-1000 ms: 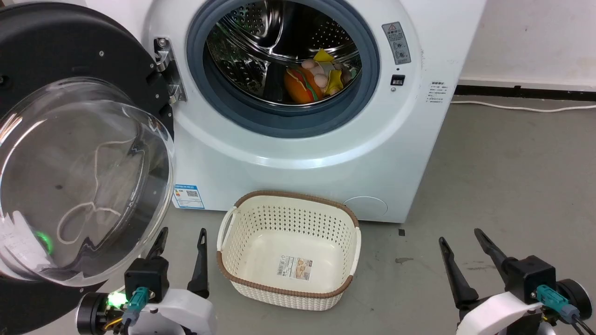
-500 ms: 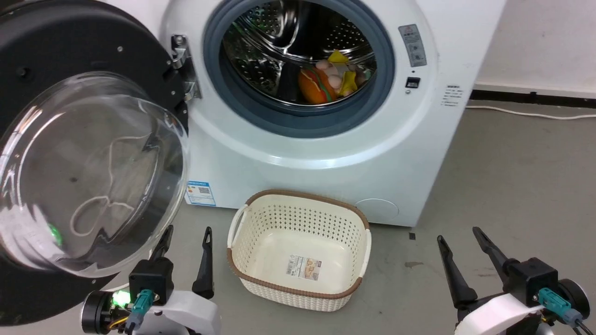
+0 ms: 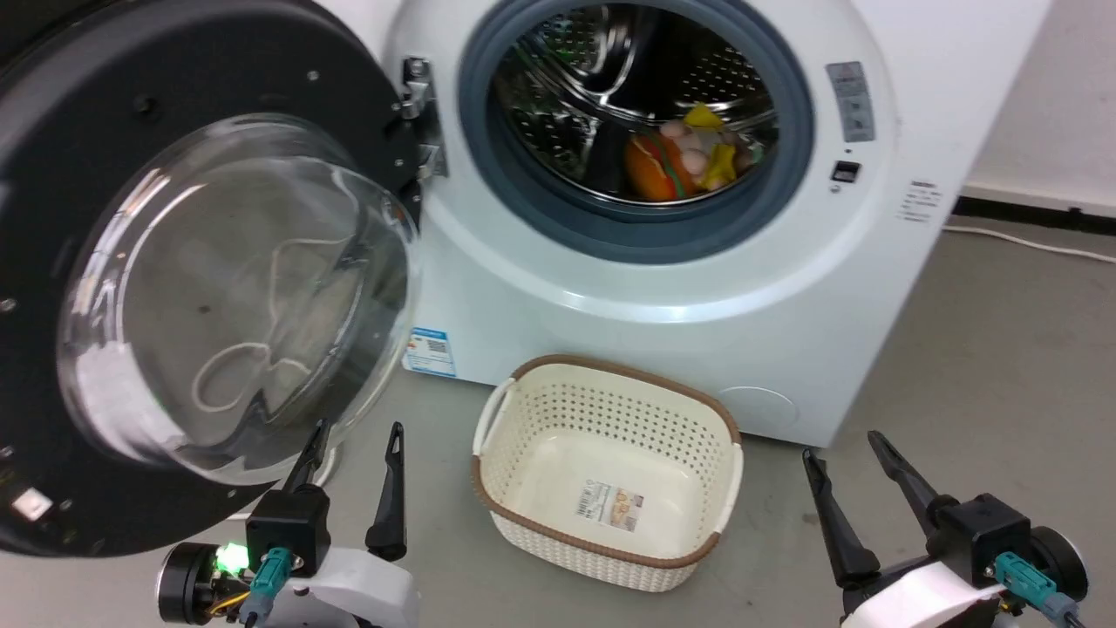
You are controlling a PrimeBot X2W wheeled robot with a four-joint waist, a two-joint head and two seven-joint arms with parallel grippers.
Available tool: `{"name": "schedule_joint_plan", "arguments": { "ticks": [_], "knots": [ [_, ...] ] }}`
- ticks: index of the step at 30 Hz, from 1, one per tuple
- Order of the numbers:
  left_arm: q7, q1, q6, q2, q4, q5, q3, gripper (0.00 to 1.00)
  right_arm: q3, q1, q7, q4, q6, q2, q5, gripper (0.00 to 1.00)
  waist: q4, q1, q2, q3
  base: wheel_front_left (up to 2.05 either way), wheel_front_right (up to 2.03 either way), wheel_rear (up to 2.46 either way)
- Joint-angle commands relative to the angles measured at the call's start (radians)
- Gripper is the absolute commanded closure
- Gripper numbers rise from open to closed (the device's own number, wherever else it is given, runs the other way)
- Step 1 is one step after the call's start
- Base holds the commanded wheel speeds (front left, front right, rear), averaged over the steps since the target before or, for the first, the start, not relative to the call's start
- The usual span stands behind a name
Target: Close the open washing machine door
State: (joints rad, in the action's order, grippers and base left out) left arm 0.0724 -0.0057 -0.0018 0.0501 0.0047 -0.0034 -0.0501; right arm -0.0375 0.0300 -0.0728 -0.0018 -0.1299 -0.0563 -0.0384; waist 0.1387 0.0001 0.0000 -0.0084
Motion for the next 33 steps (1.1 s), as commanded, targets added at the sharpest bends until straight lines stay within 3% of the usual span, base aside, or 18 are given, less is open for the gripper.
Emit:
{"name": "schedule_joint_plan", "arguments": {
  "ticks": [1,33],
  "knots": [
    [0.01,0.005,0.003,0.001,-0.002,-0.008,-0.003,0.0,-0.004,0.012,-0.01,-0.003,0.0,-0.003,-0.011,0.0,0.017,0.0,0.0,-0.003,0.0,0.0,0.0],
    [0.079,0.04,0.031,0.001,-0.056,-0.019,0.009,0.0,-0.125,-0.026,-0.079,0.036,0.0,-0.037,-0.063,0.0,0.16,0.0,0.0,0.004,0.0,0.0,0.0]
  ]
}}
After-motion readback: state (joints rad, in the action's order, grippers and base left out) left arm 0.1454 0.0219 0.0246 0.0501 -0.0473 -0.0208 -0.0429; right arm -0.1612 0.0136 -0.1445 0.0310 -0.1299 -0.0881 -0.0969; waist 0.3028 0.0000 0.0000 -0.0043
